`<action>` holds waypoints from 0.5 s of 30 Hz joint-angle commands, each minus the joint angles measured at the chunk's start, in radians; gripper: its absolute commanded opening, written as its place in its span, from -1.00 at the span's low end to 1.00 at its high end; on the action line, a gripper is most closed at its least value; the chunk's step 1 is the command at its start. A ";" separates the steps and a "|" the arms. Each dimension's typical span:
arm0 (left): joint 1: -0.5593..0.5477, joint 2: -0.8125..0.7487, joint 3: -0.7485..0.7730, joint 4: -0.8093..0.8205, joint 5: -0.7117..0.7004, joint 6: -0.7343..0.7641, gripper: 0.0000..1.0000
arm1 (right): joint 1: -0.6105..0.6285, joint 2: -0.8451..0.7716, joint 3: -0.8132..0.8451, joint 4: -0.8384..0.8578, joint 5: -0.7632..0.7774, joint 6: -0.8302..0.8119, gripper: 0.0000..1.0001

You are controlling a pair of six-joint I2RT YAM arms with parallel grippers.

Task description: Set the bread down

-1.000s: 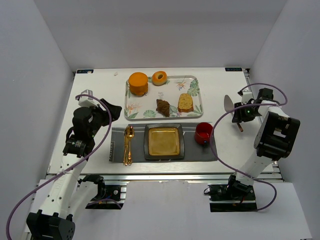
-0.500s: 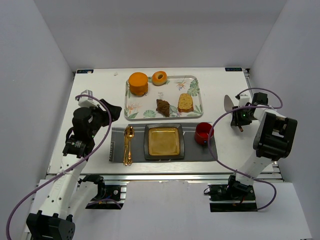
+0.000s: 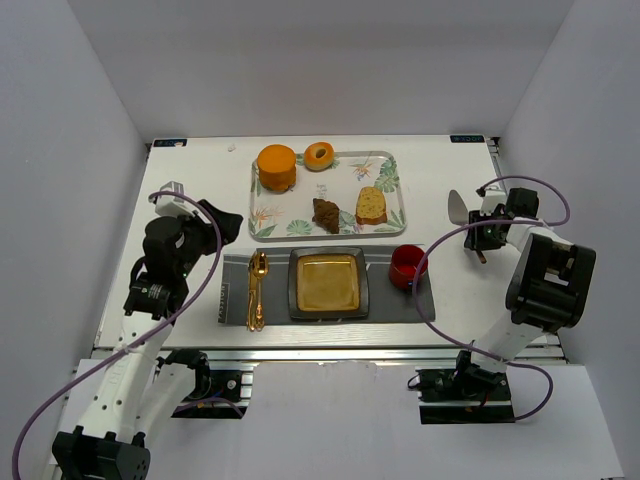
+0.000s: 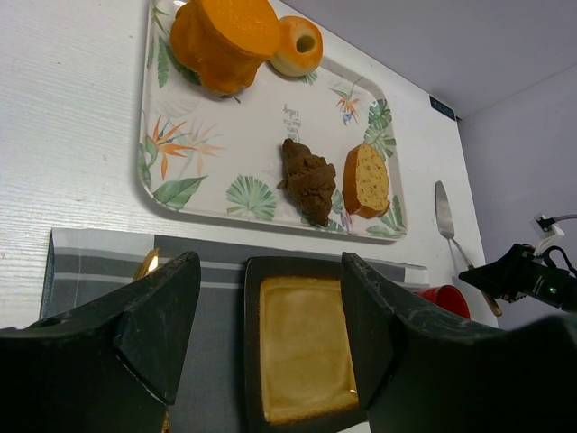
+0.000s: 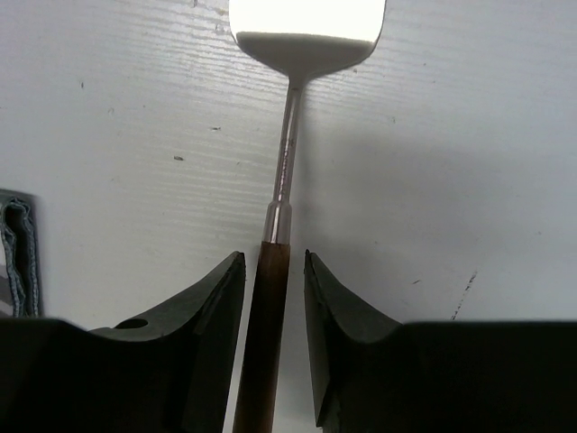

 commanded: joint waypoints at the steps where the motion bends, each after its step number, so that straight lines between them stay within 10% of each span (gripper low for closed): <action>1: 0.005 -0.027 -0.005 -0.006 -0.013 -0.005 0.45 | 0.003 -0.053 -0.023 0.049 0.005 0.023 -0.24; 9: 0.005 -0.041 -0.009 -0.016 -0.017 -0.007 0.45 | 0.003 -0.058 -0.042 0.059 0.006 0.030 -0.39; 15: 0.005 -0.044 -0.009 -0.017 -0.016 -0.008 0.45 | 0.002 -0.070 -0.024 0.047 -0.015 0.029 -0.87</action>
